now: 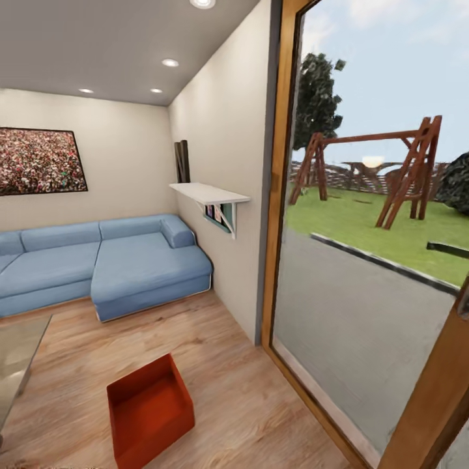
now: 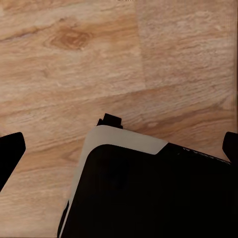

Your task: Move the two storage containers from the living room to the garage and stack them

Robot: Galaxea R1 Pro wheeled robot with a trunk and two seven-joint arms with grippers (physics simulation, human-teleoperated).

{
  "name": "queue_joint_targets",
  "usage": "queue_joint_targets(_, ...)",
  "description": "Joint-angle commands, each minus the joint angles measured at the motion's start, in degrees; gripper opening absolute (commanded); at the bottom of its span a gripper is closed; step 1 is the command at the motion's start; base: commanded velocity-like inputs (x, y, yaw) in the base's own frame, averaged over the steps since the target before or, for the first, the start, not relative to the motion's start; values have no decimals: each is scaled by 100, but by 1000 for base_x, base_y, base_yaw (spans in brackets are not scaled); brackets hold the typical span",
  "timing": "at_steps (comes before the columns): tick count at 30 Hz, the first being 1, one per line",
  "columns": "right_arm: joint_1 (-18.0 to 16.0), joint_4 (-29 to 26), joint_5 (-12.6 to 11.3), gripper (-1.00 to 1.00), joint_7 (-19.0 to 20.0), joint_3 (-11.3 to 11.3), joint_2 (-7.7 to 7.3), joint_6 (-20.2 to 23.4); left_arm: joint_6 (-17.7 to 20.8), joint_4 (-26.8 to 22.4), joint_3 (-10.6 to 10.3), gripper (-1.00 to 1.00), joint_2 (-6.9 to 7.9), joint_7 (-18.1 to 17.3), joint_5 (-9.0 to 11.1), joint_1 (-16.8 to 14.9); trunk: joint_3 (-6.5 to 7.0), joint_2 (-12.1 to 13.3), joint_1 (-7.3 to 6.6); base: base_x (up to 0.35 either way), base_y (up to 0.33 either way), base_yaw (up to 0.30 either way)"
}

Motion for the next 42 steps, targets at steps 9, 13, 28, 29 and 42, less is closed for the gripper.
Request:
queue_joint_targets(9,-10,17,-40,100,-5,59,3,-31,-14,1,-49,100,-1,16,46,-5,-10,-7,3,219,-249,279)
queue_joint_targets(13,-10,17,-29,100,-4,75,3,-30,-25,1,-49,100,-1,16,48,-5,-10,-7,3,246,-200,279)
queue_joint_targets(28,-10,17,-9,100,34,88,-5,-18,-34,1,-49,100,-1,16,48,-5,-10,-7,3,213,-123,130)
queue_joint_targets(29,-10,17,-10,100,20,89,-1,-17,-34,1,-49,100,-1,16,48,-5,-10,-7,3,39,-2,10)
queue_joint_targets(42,-10,17,-17,100,50,93,-6,-17,-60,1,-49,100,-5,16,45,-5,-10,-7,3,6,0,176)
